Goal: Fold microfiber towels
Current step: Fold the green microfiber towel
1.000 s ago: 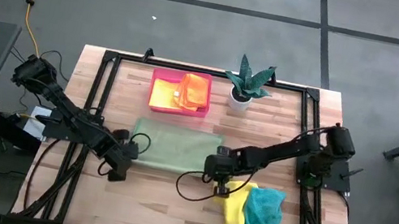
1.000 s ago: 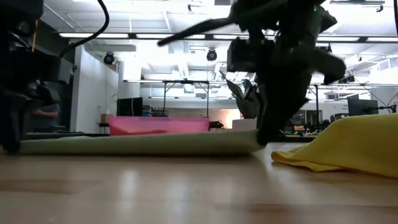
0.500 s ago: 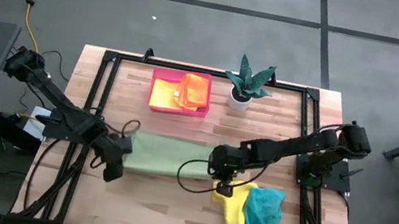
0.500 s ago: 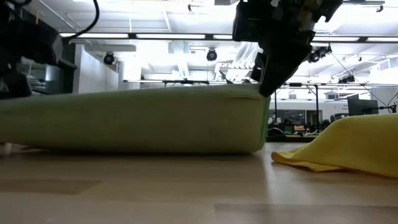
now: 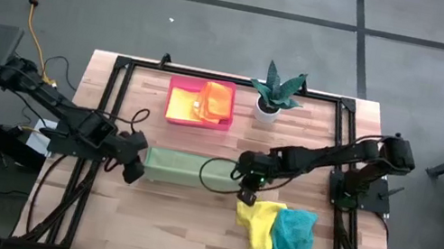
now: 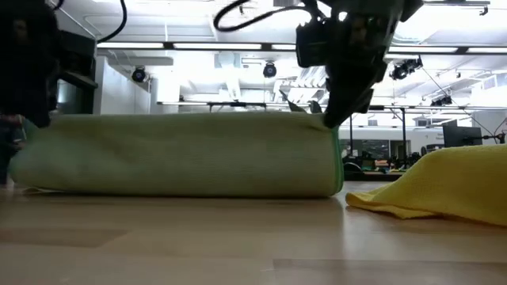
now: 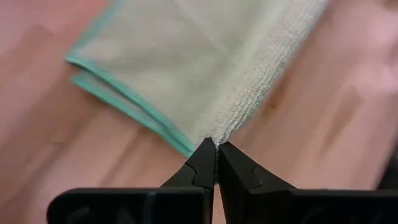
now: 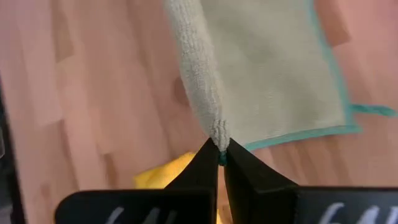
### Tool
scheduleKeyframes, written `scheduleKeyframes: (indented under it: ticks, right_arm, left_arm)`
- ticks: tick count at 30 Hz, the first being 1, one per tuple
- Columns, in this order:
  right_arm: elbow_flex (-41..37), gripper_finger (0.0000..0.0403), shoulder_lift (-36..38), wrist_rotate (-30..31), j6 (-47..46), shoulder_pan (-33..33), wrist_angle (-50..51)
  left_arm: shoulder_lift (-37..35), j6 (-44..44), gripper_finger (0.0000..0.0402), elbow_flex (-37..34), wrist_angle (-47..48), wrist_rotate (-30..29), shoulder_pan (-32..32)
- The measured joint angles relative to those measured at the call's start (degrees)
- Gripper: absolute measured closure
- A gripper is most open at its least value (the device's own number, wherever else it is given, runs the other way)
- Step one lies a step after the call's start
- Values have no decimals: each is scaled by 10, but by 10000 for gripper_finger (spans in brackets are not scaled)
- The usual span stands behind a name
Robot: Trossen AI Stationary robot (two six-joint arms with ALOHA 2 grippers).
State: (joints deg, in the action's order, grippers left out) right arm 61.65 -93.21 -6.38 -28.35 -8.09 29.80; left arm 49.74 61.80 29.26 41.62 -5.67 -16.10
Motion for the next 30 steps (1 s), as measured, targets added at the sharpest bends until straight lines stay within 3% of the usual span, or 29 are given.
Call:
scheduleKeyframes:
  ticks: [10, 30]
  right_arm:
    - [0, 403, 0, 72, -56, 30, 28]
    - [1, 403, -29, 107, -68, 40, 23]
  left_arm:
    - [16, -31, 401, 0, 4, -91, 56]
    - [89, -65, 381, 0, 4, -118, 76]
